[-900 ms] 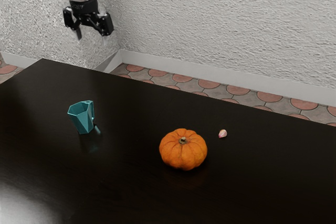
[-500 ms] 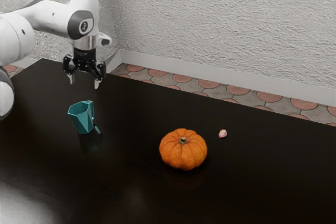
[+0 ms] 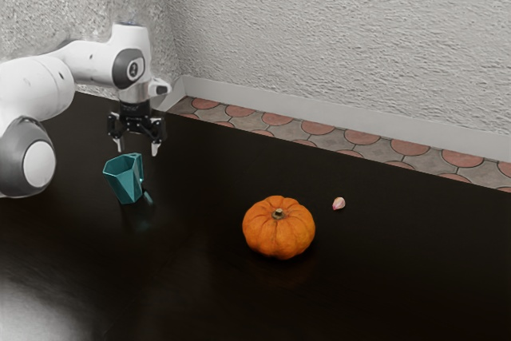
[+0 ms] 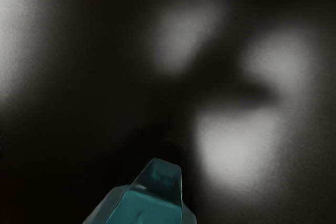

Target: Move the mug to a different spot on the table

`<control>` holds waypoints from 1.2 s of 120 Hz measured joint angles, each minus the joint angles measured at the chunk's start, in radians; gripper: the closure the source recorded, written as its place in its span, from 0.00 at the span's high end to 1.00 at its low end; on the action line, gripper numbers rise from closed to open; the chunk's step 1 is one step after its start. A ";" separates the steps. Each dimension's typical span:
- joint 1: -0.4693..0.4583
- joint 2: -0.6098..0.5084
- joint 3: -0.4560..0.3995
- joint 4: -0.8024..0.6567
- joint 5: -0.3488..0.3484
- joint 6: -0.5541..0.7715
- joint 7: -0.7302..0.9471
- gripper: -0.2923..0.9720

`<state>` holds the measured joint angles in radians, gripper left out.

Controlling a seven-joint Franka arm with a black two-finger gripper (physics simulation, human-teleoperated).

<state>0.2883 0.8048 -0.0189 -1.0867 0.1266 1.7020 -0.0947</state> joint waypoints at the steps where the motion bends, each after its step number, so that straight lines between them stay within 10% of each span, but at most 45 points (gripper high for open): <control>1: 0.002 0.003 0.000 0.000 0.000 0.003 0.005 0.77; 30: 0.035 0.057 0.000 0.000 -0.004 0.052 0.122 0.75; 106: 0.031 0.048 -0.012 -0.020 0.016 0.033 0.271 0.31; 144: 0.029 0.024 -0.118 -0.021 0.054 -0.165 0.293 0.25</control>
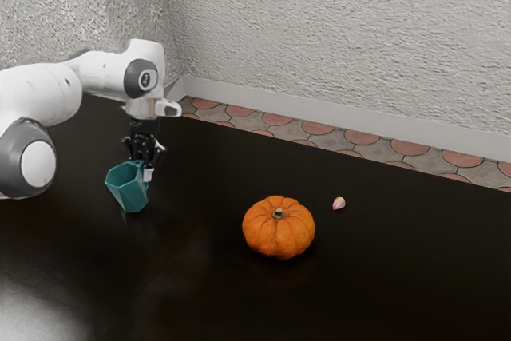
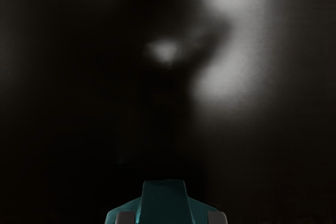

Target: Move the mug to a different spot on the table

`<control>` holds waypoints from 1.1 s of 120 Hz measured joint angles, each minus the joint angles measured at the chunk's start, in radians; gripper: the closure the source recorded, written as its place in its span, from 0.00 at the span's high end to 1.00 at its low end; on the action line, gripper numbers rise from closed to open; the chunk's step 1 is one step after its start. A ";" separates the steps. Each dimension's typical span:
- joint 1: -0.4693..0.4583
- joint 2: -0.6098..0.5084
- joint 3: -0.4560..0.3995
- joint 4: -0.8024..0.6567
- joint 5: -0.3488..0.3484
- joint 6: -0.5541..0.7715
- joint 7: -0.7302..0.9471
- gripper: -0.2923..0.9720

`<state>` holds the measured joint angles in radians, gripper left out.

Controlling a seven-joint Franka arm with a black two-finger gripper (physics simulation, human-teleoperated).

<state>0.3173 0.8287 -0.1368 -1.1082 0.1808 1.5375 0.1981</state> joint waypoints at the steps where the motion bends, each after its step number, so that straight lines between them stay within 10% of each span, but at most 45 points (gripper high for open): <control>1: 0.000 -0.001 -0.002 0.000 0.001 -0.007 0.000 0.25; 48: -0.034 -0.187 -0.062 -0.197 -0.049 -0.103 -0.038 0.20; 116: -0.104 -0.119 -0.095 -0.282 -0.100 0.071 -0.147 0.19; 132: -0.105 -0.107 -0.098 -0.285 -0.113 0.086 -0.164 0.40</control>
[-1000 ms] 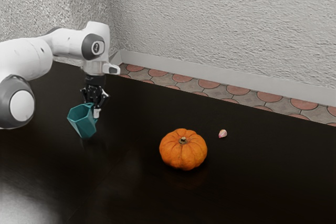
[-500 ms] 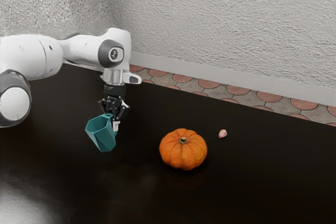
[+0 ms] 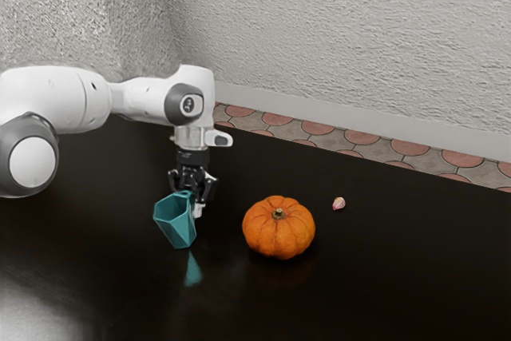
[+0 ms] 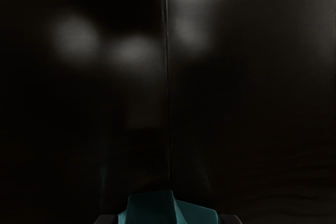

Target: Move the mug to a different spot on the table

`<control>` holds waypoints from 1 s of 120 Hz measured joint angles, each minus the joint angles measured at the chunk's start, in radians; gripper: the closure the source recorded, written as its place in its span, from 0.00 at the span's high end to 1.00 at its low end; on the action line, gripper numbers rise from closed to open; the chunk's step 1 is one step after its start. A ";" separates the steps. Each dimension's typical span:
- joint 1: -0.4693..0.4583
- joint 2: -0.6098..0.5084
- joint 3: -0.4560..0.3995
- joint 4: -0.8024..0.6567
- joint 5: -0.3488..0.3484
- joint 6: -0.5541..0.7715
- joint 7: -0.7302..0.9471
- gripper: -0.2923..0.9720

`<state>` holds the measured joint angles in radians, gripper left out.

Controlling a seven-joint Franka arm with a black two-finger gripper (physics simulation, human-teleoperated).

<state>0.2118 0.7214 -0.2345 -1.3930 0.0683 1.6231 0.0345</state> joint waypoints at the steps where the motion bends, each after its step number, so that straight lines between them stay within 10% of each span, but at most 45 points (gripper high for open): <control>1: 0.000 0.000 0.000 0.000 -0.001 0.001 -0.001 0.41; 40: -0.003 -0.043 0.002 0.000 -0.008 0.035 -0.025 0.69; 120: -0.034 -0.574 0.008 -0.111 0.133 0.195 -0.052 0.77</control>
<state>0.1780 0.1471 -0.2265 -1.5039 0.2015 1.8184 -0.0173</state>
